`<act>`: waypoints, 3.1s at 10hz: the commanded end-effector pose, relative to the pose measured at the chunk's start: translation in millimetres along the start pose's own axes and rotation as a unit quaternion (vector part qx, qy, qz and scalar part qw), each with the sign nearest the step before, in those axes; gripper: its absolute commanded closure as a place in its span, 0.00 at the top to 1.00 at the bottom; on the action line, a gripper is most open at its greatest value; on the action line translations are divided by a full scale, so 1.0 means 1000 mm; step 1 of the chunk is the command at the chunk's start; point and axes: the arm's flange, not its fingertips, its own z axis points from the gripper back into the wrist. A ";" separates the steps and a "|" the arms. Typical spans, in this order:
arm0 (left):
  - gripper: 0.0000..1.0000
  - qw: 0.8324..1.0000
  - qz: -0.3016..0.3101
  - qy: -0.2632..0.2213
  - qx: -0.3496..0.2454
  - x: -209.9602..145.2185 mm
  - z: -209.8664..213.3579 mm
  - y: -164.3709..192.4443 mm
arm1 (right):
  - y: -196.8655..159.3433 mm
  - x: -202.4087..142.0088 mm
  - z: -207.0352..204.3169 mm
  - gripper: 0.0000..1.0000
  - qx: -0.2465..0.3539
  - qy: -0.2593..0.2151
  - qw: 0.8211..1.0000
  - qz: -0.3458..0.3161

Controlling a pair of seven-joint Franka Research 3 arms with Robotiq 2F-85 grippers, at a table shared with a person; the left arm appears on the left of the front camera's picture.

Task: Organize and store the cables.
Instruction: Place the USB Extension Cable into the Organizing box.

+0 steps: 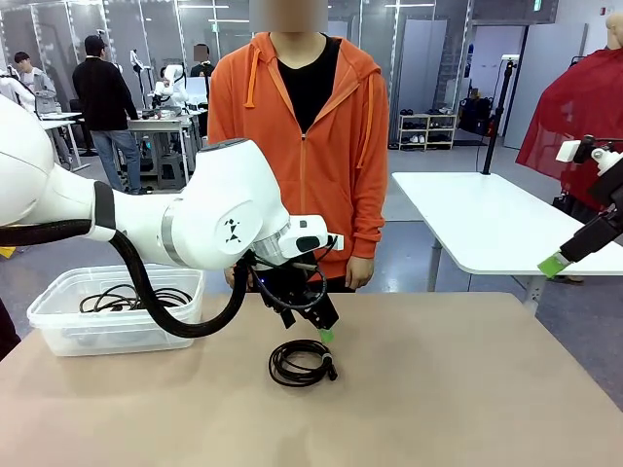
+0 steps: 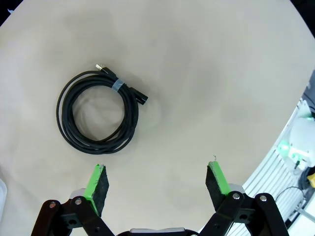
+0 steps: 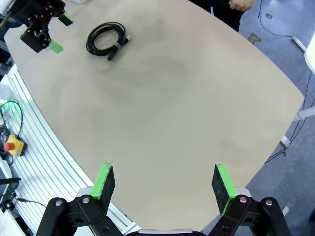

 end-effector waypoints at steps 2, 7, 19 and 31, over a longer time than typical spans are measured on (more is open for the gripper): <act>1.00 1.000 -0.005 -0.002 0.003 0.000 0.004 -0.001 | -0.001 0.000 0.001 1.00 -0.002 0.004 1.000 0.002; 1.00 0.993 0.083 0.077 0.038 0.037 -0.050 -0.020 | -0.001 0.000 0.001 1.00 -0.002 0.004 1.000 0.002; 1.00 0.951 0.264 0.100 0.124 0.060 -0.120 -0.013 | -0.001 0.000 0.001 1.00 -0.002 0.004 1.000 0.002; 1.00 0.945 0.291 0.023 0.145 0.072 -0.133 0.010 | -0.001 0.000 0.001 1.00 -0.002 0.004 1.000 0.002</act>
